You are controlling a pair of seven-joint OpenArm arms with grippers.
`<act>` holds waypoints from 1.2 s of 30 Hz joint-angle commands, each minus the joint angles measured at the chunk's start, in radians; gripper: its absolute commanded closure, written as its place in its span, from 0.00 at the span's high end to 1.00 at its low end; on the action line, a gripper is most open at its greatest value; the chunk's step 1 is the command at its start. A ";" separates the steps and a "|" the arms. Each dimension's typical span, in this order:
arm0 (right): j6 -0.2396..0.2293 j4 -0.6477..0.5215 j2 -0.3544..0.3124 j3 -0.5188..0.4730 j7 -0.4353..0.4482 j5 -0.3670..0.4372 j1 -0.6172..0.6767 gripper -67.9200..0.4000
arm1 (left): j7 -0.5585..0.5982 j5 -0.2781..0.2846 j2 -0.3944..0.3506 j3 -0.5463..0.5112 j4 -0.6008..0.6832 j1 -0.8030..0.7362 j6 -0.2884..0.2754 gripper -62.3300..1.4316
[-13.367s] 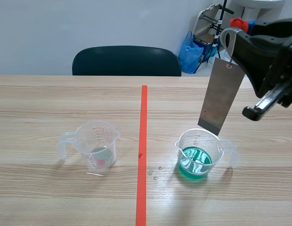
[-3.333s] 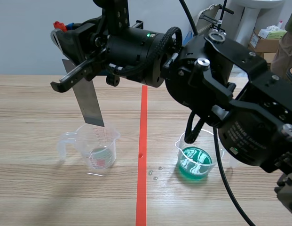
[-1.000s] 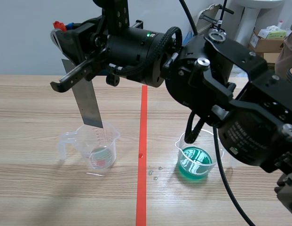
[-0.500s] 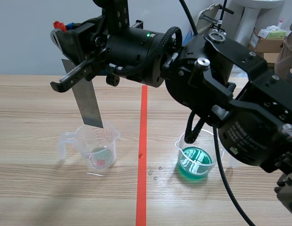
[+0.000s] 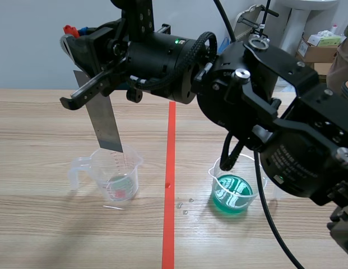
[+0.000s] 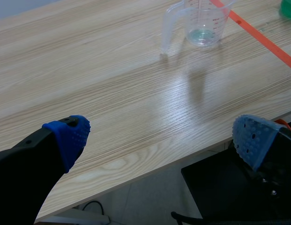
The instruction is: Do the redox reaction experiment
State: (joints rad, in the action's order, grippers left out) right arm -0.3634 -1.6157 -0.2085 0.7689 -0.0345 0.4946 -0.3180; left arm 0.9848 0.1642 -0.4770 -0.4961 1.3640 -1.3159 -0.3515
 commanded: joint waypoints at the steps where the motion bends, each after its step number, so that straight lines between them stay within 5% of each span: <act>1: 0.000 -0.026 -0.002 -0.002 0.019 0.007 -0.011 0.03 | 0.018 0.007 -0.003 0.004 0.016 -0.001 -0.002 1.00; 17: -0.001 0.053 0.002 0.018 0.111 -0.002 -0.009 0.03 | 0.017 0.007 -0.003 0.004 0.016 -0.001 -0.002 1.00; 36: -0.005 0.364 0.076 0.046 0.424 -0.318 -0.009 0.03 | 0.017 0.007 -0.003 0.004 0.016 -0.001 -0.002 1.00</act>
State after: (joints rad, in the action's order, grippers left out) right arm -0.3672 -1.2354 -0.1413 0.8211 0.3645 0.1715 -0.3149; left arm 0.9848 0.1642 -0.4770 -0.4961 1.3640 -1.3159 -0.3515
